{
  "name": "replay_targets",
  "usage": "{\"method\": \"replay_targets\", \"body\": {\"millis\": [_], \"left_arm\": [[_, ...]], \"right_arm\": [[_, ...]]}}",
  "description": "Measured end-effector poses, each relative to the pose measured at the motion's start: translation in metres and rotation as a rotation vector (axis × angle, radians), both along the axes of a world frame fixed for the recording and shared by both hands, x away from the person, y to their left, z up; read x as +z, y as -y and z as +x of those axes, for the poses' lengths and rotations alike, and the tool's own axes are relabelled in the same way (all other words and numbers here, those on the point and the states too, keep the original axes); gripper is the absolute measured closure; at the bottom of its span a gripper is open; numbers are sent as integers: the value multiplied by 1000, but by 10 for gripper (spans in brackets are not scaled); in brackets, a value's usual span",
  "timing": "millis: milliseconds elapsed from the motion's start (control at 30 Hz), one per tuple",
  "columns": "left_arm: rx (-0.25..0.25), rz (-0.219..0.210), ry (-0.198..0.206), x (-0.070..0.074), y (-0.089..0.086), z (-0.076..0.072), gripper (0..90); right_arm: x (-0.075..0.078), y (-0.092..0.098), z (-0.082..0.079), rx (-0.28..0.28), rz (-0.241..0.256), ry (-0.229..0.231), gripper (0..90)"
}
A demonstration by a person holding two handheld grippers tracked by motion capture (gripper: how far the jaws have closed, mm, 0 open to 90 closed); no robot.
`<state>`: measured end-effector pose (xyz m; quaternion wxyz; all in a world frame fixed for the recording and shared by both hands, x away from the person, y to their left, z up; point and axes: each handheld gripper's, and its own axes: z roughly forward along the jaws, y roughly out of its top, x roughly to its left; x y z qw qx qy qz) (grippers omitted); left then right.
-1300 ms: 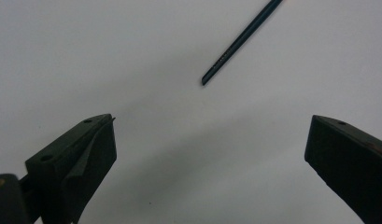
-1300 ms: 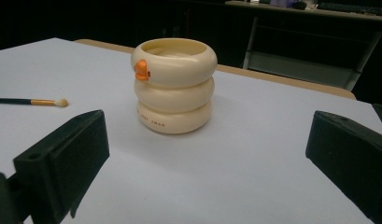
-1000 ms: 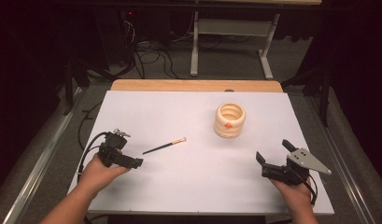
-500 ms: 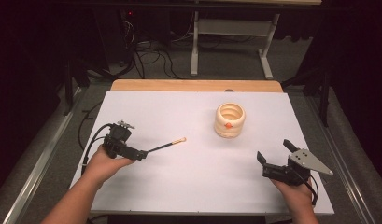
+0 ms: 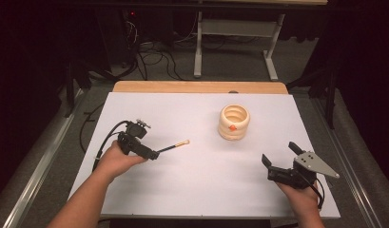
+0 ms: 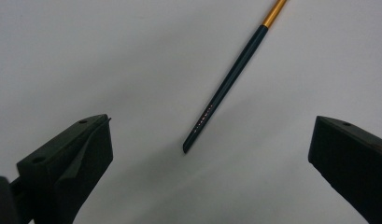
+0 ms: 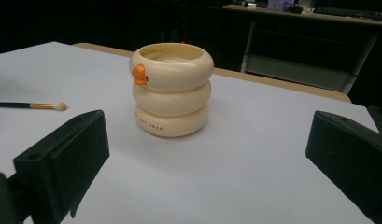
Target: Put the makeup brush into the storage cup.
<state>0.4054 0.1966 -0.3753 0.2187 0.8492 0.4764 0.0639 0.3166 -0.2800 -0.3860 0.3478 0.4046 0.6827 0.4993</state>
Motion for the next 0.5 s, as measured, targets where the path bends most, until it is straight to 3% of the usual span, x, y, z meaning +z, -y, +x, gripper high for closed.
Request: {"method": "replay_targets", "body": {"millis": [333,500], "left_arm": [[-30,8,-16,-5,11,15,6],[-33,-18,-8,-7,14,21,7]], "right_arm": [[0,2,0,-2,2,0,8],[0,2,0,1,-3,2,9]]}}
